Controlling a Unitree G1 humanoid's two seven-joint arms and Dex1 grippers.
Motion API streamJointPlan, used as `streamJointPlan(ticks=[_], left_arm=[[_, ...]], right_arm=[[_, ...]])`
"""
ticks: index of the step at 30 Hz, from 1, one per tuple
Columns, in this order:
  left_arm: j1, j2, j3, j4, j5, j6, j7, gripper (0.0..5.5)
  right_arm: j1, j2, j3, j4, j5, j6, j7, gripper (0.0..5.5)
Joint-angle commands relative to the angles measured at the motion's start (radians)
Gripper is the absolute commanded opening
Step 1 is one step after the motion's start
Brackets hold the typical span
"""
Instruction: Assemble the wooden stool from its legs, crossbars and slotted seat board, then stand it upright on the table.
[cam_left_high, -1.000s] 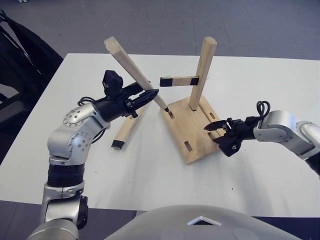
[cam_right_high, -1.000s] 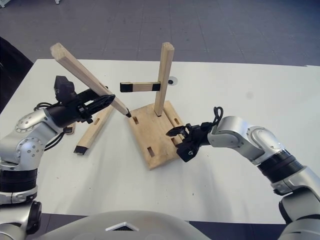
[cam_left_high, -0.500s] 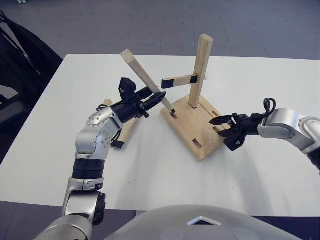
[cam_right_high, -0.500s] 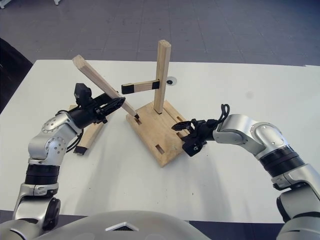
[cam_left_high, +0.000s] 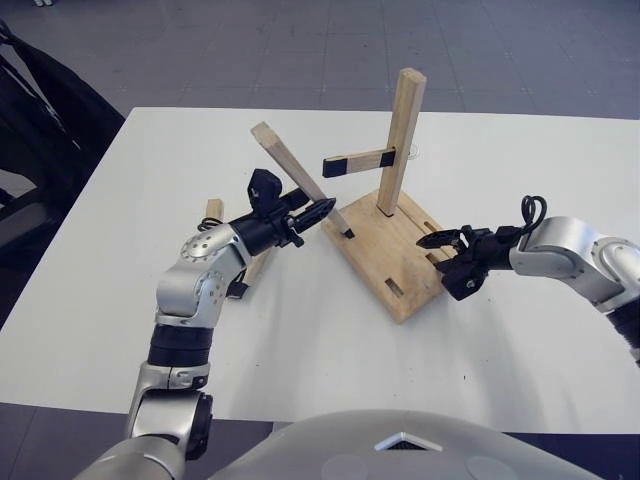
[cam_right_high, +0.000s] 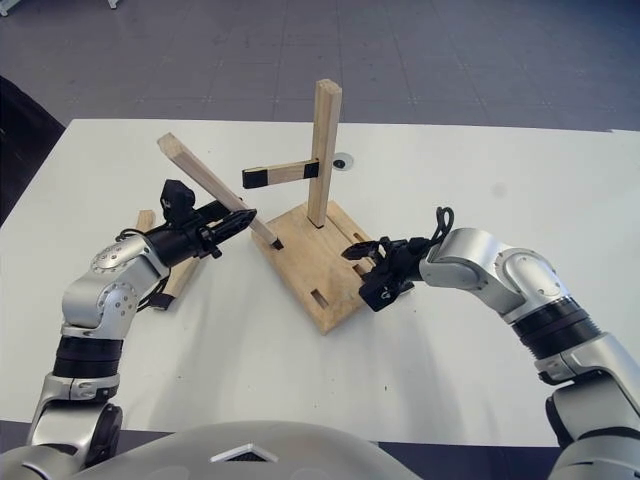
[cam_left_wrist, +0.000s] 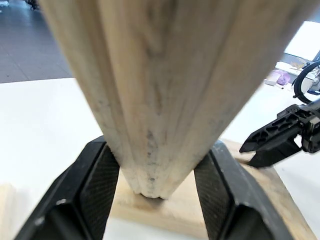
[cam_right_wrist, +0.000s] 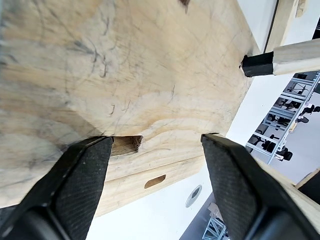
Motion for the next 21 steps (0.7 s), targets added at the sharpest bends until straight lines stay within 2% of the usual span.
streamJointPlan(ticks=[1, 6, 11, 15, 21], left_arm=[[0.031, 0.049, -0.002, -0.04, 0.0, 0.111, 0.013, 2.13], [0.027, 0.12, -0.067, -0.044, 0.104, 0.086, 0.015, 2.11], [-0.058, 0.097, -0.113, 0.072, 0.154, 0.144, 0.059, 2.1], [-0.108, 0.085, -0.083, 0.217, 0.127, 0.177, 0.045, 2.1], [-0.02, 0.093, -0.041, 0.205, 0.094, 0.079, -0.011, 2.1]], right_arm=[[0.083, 0.015, 0.043, 0.002, -0.006, -0.001, 0.058, 3.26], [0.096, 0.025, 0.031, -0.022, 0.006, 0.014, 0.067, 3.26], [0.112, 0.086, -0.009, -0.137, 0.145, 0.124, 0.107, 3.26], [0.154, 0.105, -0.021, -0.225, 0.186, 0.211, 0.157, 3.26], [0.191, 0.083, -0.033, -0.204, 0.162, 0.237, 0.186, 3.26]])
